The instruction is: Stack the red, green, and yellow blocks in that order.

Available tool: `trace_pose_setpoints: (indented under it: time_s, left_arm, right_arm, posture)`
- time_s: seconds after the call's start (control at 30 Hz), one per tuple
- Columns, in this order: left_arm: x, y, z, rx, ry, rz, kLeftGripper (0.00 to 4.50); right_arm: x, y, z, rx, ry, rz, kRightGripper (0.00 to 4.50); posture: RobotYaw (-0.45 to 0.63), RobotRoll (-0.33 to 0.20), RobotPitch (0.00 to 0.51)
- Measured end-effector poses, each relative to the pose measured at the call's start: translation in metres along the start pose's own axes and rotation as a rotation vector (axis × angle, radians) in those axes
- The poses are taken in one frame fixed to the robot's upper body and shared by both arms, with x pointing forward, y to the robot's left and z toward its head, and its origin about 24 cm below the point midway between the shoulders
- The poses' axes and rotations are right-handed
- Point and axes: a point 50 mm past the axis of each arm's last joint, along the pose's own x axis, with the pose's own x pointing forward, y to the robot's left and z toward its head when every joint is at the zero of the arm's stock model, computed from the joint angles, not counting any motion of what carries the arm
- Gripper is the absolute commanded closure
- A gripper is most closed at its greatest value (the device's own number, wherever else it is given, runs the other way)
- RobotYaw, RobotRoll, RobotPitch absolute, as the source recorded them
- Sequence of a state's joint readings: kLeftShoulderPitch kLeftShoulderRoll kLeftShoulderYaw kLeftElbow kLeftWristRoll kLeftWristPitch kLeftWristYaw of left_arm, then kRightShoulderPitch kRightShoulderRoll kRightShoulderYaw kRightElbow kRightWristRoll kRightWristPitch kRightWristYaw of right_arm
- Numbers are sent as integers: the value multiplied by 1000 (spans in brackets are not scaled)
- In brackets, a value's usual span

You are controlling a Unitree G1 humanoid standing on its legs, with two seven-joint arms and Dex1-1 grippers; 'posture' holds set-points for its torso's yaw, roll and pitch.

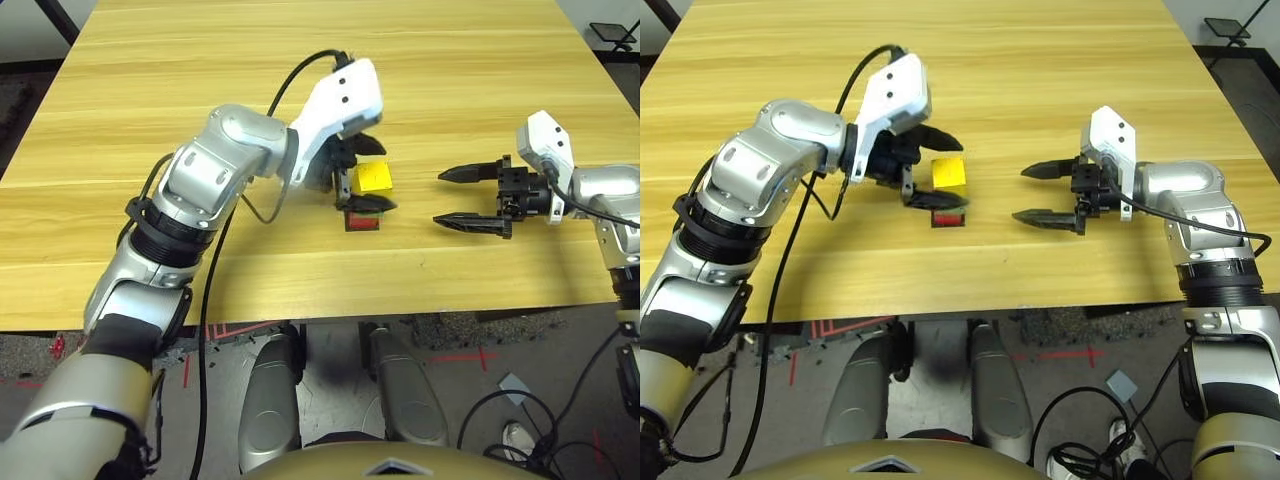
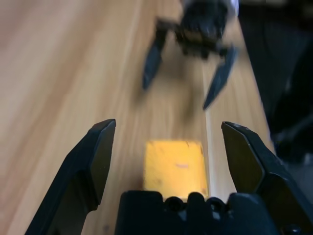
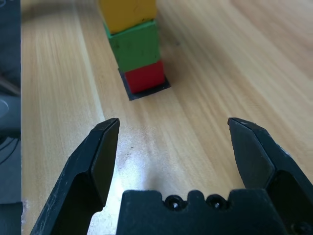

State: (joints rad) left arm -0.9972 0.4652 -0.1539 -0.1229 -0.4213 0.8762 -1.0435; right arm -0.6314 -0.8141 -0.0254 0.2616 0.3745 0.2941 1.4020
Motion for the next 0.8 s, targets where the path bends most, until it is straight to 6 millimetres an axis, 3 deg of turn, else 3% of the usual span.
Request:
trace_pose_setpoints:
  time_s: [0.1,0.17,0.27,0.43,0.63,0.8]
  left_arm:
    - [-32,5,14,-99,-147,99,25]
    - [-61,13,13,-165,-254,284,25]
    - [-88,23,-15,-194,-253,575,25]
    - [-129,23,-81,-231,-170,1017,25]
    - [-147,4,-133,-255,-115,1205,25]
    - [-145,-4,-144,-200,-99,1225,25]
  right_arm:
    - [-20,-9,10,33,-43,-80,0]
    - [-40,-20,16,56,-101,-229,0]
    - [-63,-34,9,100,-160,-470,0]
    - [-99,-44,-37,209,-199,-854,0]
    - [-123,-44,-65,214,-223,-1128,0]
    - [-125,-43,-73,214,-233,-1198,0]
  posture:
    - [27,-36,243]
    - [36,-45,239]
    - [47,-51,239]
    - [54,-52,252]
    - [44,-63,256]
    - [48,-72,249]
